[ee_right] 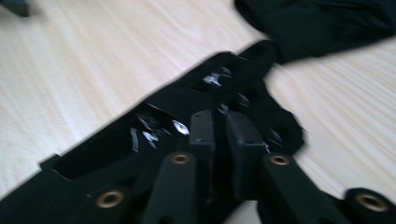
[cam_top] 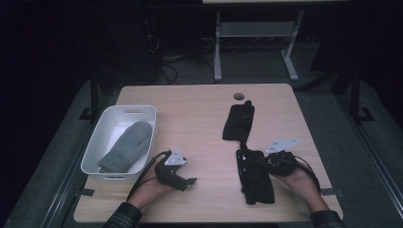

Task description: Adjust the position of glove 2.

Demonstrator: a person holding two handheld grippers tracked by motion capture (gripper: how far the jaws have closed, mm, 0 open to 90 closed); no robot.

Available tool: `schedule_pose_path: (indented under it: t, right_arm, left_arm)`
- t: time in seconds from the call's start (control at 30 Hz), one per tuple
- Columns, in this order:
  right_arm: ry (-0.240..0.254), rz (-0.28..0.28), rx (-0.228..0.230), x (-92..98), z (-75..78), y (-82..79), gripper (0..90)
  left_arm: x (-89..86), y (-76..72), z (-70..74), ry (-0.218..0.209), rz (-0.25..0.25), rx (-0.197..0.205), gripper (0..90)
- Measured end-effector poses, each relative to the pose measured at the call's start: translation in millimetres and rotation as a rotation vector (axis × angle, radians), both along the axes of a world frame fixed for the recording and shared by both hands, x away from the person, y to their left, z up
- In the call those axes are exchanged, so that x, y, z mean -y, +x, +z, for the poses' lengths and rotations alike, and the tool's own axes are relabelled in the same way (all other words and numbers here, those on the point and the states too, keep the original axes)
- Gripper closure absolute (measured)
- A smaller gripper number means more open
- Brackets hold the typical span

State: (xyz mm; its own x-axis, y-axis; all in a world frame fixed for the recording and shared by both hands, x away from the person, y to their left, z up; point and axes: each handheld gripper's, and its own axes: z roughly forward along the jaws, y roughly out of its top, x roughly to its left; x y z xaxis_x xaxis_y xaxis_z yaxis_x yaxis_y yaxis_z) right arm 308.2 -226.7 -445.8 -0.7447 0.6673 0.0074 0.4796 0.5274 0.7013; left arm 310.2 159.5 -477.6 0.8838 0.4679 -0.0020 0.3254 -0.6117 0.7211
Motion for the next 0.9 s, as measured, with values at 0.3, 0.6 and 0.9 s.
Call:
schedule_pose_path:
  t: [0.3, 0.6, 0.9]
  right_arm:
    - [0.026, -0.137, 0.023, 38.1, -7.6, -5.0, 46.5]
    - [0.029, -0.183, 0.01, 60.6, -30.0, -3.2, 28.9]
    - [0.048, -0.199, 0.007, 59.8, -36.7, -0.6, 15.8]
  left_arm:
    - [0.3, -0.3, 0.1, 0.0, 0.004, -0.003, 12.4]
    - [0.9, 0.5, 0.3, -0.005, 0.01, 0.001, 16.0]
    - [9.6, 6.8, 6.7, -0.011, -0.007, -0.008, 56.2]
